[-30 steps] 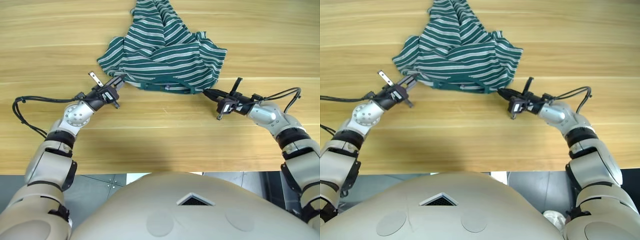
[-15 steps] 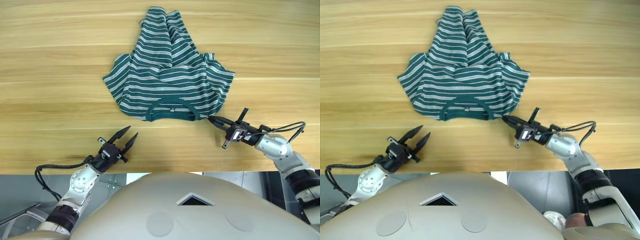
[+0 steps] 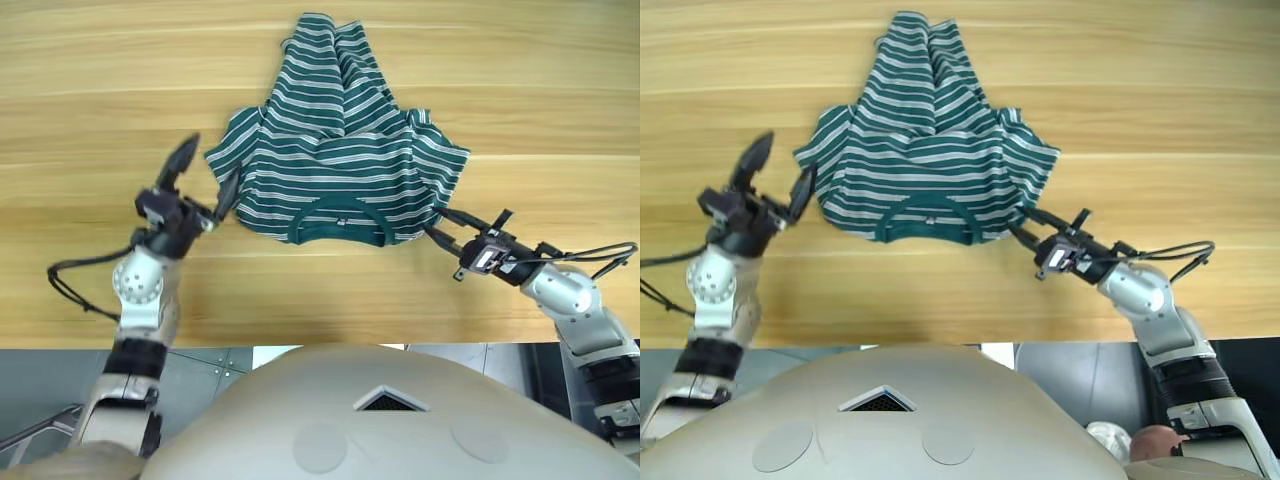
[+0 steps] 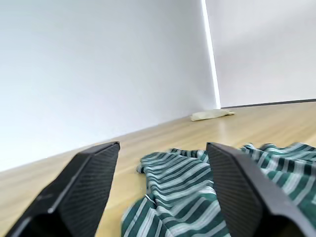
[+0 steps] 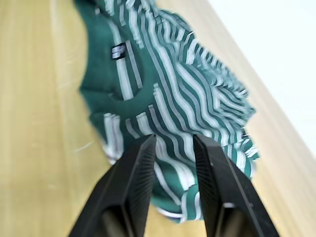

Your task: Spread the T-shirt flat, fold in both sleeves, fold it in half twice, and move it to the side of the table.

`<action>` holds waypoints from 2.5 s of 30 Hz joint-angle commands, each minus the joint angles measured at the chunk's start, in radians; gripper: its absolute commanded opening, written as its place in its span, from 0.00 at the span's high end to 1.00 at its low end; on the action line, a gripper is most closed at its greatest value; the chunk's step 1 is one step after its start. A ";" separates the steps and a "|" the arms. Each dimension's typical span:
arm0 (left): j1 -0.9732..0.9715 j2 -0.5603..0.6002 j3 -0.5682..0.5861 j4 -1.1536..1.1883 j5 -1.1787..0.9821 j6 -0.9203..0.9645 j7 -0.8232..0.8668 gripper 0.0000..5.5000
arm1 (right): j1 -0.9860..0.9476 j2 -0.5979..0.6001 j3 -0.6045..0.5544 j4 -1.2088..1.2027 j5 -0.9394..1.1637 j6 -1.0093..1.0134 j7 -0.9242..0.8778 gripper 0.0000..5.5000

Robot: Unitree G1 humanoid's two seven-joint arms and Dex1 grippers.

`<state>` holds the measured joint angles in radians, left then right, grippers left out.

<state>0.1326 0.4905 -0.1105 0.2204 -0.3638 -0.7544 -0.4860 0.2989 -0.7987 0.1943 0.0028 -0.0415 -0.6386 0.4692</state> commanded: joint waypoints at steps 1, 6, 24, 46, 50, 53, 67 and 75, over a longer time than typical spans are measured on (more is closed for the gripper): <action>-0.207 -0.008 0.006 0.154 0.362 0.035 0.140 0.41 | -0.048 0.032 -0.010 -0.014 0.018 -0.020 0.032 0.75; -0.519 0.027 -0.227 0.477 0.937 0.115 0.357 0.41 | -0.158 0.115 -0.019 0.003 0.074 -0.050 0.024 0.75; 0.118 0.254 -0.333 -0.023 0.869 0.198 0.376 0.41 | -0.982 0.413 0.105 0.757 -0.536 0.073 -0.469 0.75; -0.951 -0.158 -0.314 0.930 1.092 0.382 0.765 0.41 | -1.284 0.737 0.394 1.391 -0.735 0.336 -0.370 0.75; -0.927 -0.186 -0.349 0.988 1.100 0.346 0.825 0.41 | -1.214 0.734 0.413 1.393 -0.743 0.360 -0.376 0.75; -0.891 -0.176 -0.368 0.970 1.102 0.316 0.880 0.41 | -1.168 0.740 0.421 1.393 -0.742 0.358 -0.370 0.75; -0.623 -0.087 -0.375 0.869 1.085 0.354 0.904 0.41 | -1.165 0.676 0.291 1.385 -0.619 0.413 -0.404 0.75; -0.593 -0.011 -0.361 0.853 1.069 0.382 0.893 0.41 | -1.177 0.612 0.289 1.388 -0.624 0.446 -0.411 0.75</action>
<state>-0.5294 0.4324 -0.4815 1.0628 0.7079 -0.4066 0.4297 -0.8966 -0.1484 0.4748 1.3678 -0.6496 -0.2313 0.0423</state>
